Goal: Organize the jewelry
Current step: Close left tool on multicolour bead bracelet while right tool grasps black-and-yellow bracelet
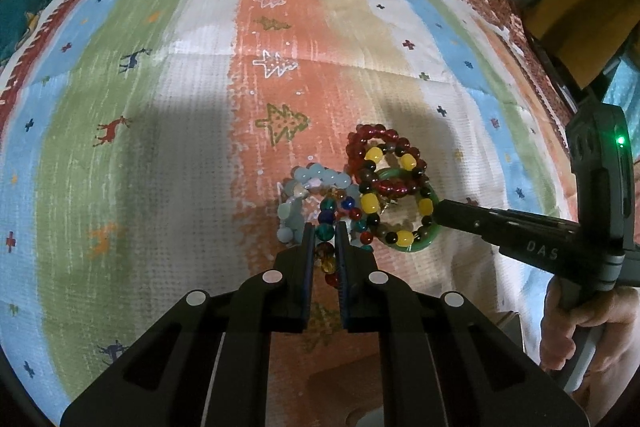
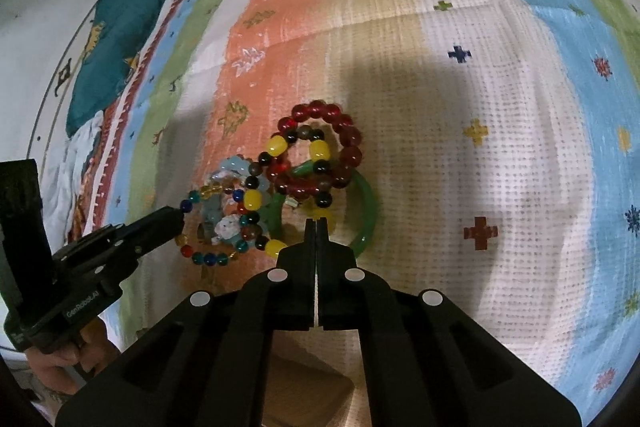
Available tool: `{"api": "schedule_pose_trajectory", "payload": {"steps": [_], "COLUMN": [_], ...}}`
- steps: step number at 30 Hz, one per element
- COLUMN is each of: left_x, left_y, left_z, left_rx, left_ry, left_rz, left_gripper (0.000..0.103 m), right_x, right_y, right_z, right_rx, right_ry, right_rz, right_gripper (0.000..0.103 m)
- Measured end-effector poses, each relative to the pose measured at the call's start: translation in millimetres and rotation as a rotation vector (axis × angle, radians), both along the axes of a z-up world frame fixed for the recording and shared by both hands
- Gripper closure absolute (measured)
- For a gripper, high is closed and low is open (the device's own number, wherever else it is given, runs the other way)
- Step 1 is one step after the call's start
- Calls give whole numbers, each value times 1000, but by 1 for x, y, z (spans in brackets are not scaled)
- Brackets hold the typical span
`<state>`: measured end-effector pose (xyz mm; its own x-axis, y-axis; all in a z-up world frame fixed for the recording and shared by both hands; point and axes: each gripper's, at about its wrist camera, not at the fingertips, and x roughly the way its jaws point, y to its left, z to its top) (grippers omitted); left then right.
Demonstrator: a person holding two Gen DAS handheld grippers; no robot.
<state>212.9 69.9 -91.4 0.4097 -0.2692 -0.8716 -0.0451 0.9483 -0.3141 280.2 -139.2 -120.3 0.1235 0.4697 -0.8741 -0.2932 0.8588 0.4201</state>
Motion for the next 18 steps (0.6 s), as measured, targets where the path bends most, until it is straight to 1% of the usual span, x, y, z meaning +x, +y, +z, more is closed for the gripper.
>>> {"api": "schedule_pose_trajectory", "payload": {"steps": [1,3,10,18], "left_x": [0,0,0,-1], "left_y": [0,1,-2,-4], "left_z": [0,-1,-3,-5], "left_rx": [2,3,13,20], "left_ry": [1,3,6,13], "left_rz": [0,2,-5,-10], "left_gripper": [94,94,94,94], "right_x": [0,0,0,9], "right_y": [0,-1,3,9], "right_z": [-1,-2,-5,-18], "right_rx": [-2,3,20,52], "right_ry": [5,11,14,68], "right_rz": [-3,-3,8,1], "right_gripper": [86,65,65,65]}}
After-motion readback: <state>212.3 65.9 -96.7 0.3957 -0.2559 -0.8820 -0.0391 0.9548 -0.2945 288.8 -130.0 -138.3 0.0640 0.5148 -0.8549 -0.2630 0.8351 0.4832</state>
